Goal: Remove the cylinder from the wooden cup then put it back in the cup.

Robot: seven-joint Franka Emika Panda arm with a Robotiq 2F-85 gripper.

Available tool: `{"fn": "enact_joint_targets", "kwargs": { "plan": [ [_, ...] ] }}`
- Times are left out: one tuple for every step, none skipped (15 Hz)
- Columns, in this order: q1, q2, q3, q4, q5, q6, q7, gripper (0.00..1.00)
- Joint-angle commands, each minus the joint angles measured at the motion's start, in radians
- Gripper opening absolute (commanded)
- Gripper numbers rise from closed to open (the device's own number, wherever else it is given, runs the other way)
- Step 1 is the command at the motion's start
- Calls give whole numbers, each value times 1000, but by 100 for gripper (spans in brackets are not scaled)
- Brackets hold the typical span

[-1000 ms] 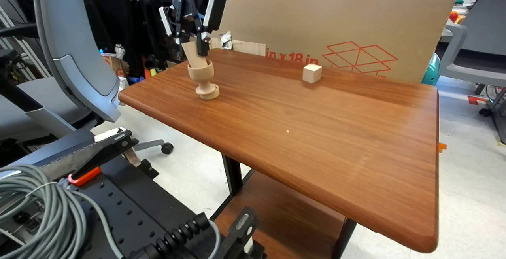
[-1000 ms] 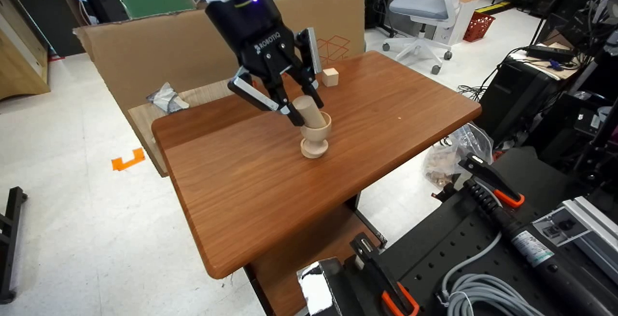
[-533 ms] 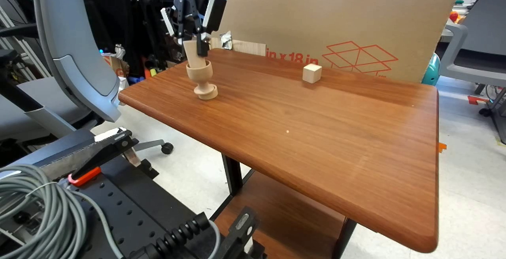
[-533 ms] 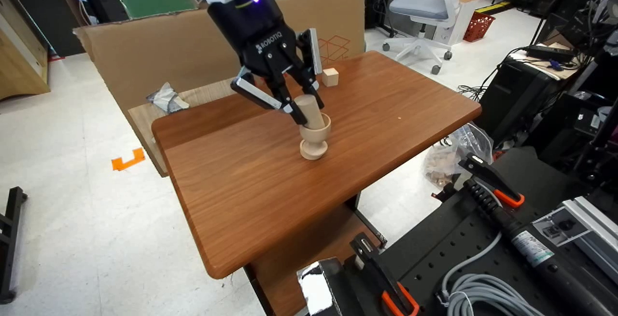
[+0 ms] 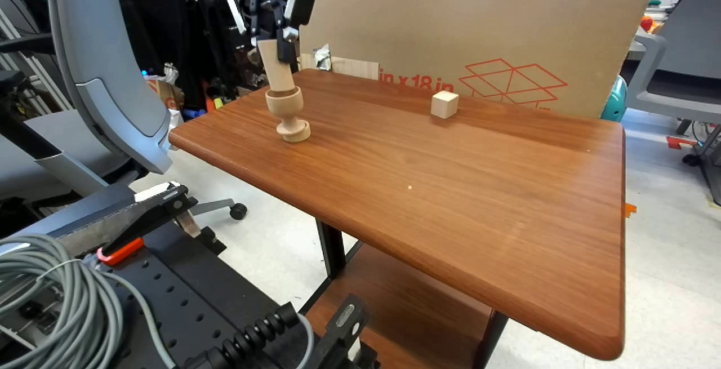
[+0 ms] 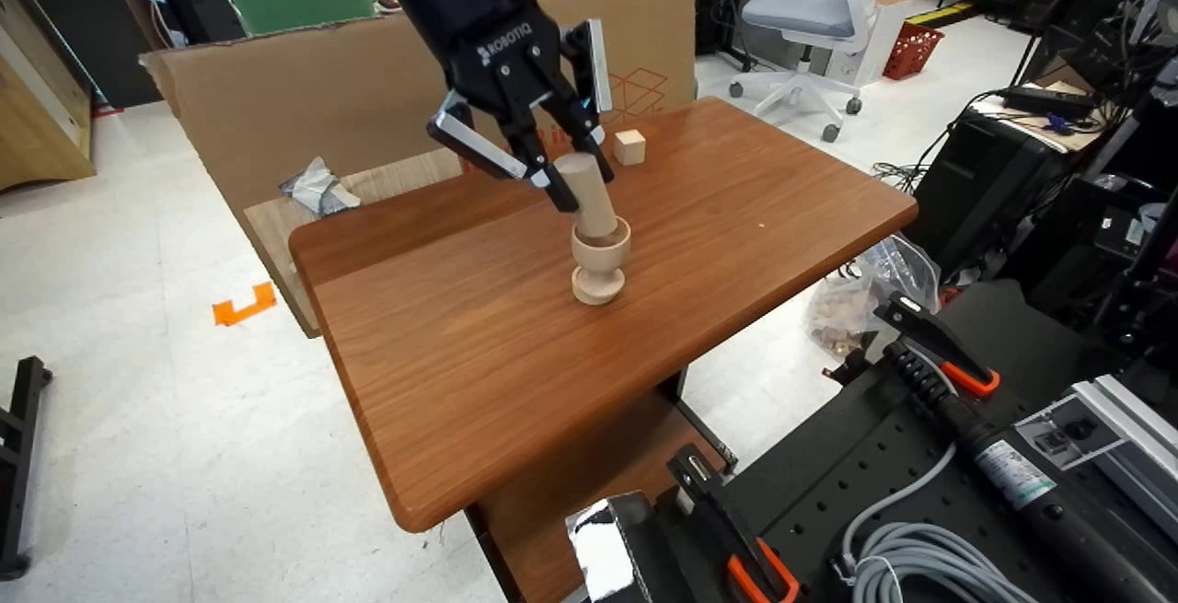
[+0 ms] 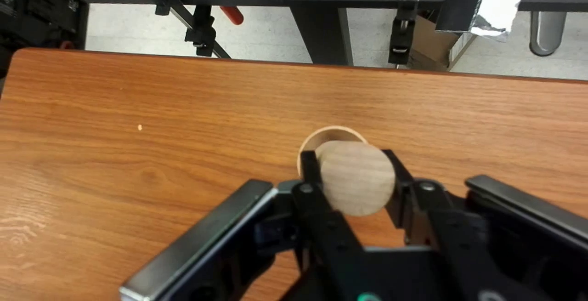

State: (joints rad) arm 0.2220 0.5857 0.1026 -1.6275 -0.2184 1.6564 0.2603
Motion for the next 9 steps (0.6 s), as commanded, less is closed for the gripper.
{"fn": "enact_joint_targets", "kwargs": {
  "plan": [
    [-6,-86,-12,-5,52,-56,1,10],
    [-14,-101,-17,4,58,-65,3,10],
    [-19,-112,-26,14,61,-75,10,10],
    [-28,-121,-37,25,67,-68,23,10],
    [-38,-126,-48,38,73,-62,33,10],
    [-48,-124,-61,51,74,-49,41,10],
    [-56,-118,-74,66,63,-35,45,10],
    [-71,-102,-87,91,69,-32,51,10],
    [-85,-88,-98,107,74,-16,59,10]
  ]
}}
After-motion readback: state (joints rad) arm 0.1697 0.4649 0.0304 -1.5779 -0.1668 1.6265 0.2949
